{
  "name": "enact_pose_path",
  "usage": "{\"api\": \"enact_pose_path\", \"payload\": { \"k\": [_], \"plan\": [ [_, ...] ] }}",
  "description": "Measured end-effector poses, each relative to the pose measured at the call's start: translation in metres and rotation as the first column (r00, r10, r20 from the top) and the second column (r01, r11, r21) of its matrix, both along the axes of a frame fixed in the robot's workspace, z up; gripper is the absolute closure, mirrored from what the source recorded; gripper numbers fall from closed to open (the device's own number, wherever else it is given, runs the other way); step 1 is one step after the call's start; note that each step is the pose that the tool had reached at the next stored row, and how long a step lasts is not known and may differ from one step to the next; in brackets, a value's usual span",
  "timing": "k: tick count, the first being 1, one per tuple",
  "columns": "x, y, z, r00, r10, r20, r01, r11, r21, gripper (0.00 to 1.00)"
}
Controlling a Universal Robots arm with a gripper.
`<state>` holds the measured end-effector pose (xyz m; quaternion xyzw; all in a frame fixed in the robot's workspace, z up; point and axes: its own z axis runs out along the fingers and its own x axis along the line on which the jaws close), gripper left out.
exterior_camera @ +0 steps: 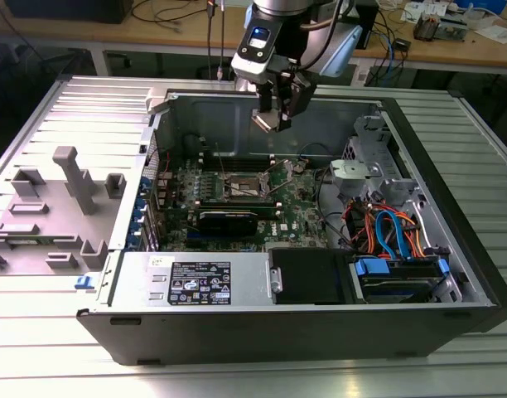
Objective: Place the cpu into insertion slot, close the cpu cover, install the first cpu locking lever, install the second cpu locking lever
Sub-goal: 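Place the cpu into insertion slot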
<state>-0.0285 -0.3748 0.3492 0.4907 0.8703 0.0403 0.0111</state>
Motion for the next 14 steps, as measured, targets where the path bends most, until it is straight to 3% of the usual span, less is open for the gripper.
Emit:
{"api": "enact_pose_path", "payload": {
  "k": [9, 14],
  "plan": [
    [0.0, -0.0002, -0.0003, 0.9978, -0.066, -0.0003, 0.066, 0.9978, 0.0, 0.46],
    [-0.0001, -0.0004, -0.0027, 0.9909, -0.134, -0.0039, 0.134, 0.9909, -0.0005, 0.46]
  ]
}}
